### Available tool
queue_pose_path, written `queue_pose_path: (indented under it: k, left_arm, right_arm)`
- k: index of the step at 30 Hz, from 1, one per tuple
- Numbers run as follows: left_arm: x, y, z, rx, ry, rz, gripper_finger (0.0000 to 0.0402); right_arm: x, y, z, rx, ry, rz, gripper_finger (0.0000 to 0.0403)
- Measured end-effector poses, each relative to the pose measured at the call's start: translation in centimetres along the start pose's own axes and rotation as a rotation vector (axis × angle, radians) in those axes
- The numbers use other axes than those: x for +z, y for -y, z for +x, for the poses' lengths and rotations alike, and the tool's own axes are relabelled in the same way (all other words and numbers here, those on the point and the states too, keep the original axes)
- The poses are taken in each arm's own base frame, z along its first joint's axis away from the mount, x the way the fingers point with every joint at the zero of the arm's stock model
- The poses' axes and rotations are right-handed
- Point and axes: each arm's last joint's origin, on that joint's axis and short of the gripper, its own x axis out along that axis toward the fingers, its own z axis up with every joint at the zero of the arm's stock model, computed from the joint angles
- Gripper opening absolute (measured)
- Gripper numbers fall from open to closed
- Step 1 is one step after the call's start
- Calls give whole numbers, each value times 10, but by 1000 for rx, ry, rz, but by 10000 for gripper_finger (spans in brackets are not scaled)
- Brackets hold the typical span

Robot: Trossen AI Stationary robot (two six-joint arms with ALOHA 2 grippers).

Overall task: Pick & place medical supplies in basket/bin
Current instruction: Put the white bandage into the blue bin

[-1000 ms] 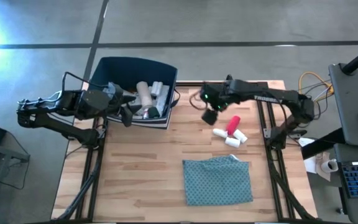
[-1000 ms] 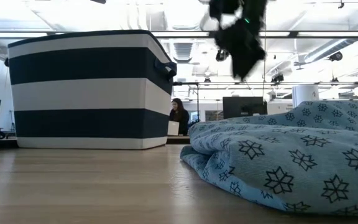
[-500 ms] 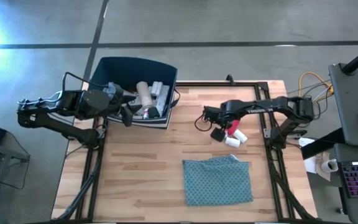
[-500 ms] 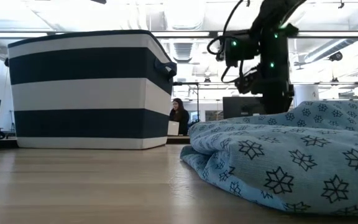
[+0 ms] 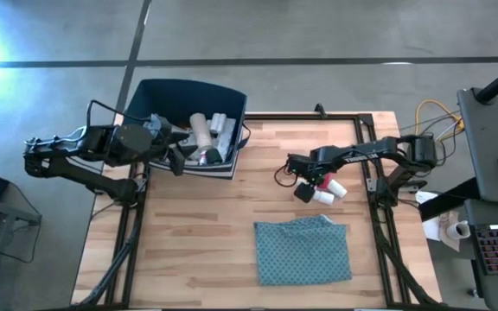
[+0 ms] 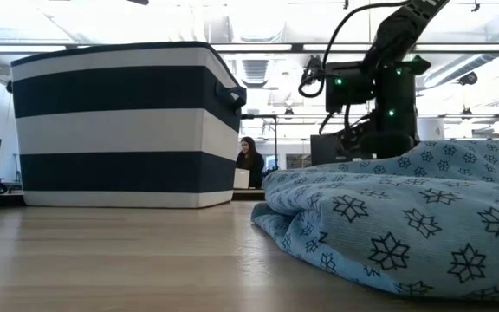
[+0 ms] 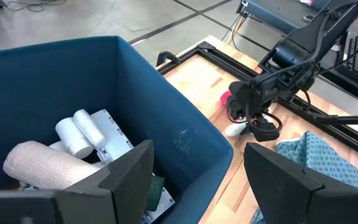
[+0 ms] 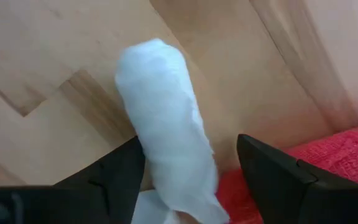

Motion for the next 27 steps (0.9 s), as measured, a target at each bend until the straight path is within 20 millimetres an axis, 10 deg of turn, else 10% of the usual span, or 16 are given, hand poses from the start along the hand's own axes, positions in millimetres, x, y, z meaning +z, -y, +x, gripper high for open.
queue_pose_path:
  k: [17, 27]
  left_arm:
    - [0, 0, 0, 1, -1, 0, 230]
    - [0, 0, 0, 1, -1, 0, 230]
  right_arm:
    - [16, -11, -10, 186, 102, 114, 54]
    - [71, -31, -146, 300, 747, 160, 43]
